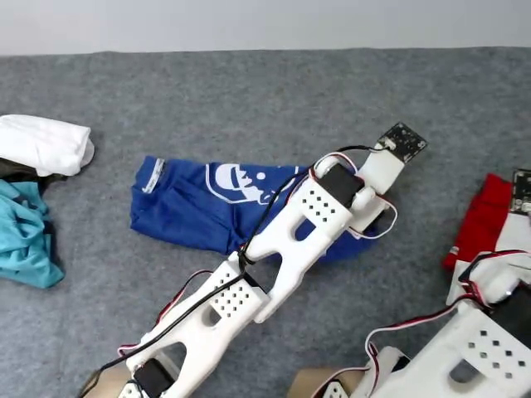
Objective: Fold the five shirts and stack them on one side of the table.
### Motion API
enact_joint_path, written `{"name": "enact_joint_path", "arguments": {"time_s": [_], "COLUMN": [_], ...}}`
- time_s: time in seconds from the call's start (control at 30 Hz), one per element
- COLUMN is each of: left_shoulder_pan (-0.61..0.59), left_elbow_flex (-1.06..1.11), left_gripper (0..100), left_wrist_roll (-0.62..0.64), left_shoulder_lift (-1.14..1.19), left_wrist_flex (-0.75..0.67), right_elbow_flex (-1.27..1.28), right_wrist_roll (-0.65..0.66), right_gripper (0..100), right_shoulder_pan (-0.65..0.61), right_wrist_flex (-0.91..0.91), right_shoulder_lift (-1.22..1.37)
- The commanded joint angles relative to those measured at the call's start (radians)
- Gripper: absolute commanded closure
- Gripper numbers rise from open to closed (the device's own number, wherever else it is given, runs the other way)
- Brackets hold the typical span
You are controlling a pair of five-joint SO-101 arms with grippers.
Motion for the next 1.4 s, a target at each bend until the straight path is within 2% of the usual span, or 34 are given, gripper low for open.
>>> {"name": "enact_joint_path", "arguments": {"time_s": [0.0, 0.13, 0.33, 0.67, 1.07, 1.37], "left_shoulder_pan": [0.0, 0.002, 0.002, 0.009, 0.017, 0.04], "left_elbow_flex": [-0.039, -0.036, -0.031, 0.012, -0.004, -0.031], "left_gripper": [83, 82, 82, 82, 82, 92], "left_wrist_roll": [0.049, 0.087, 0.235, 0.242, 0.256, 0.256], "left_shoulder_lift": [-0.077, -0.075, -0.074, 0.1, 0.124, 0.109], "left_wrist_flex": [0.012, -0.026, -0.149, -0.167, -0.121, -0.129], "right_elbow_flex": [-0.005, -0.003, -0.003, -0.003, -0.003, -0.003], "right_wrist_roll": [-0.003, -0.003, -0.003, -0.005, -0.005, -0.005], "right_gripper": [98.4, 98.4, 98.4, 98.4, 98.4, 98.4], "right_shoulder_pan": [0.007, 0.007, 0.008, 0.008, 0.008, 0.008], "right_wrist_flex": [0.038, 0.038, 0.038, 0.038, 0.038, 0.038], "right_shoulder_lift": [-0.016, -0.016, -0.016, -0.016, -0.016, -0.016]}}
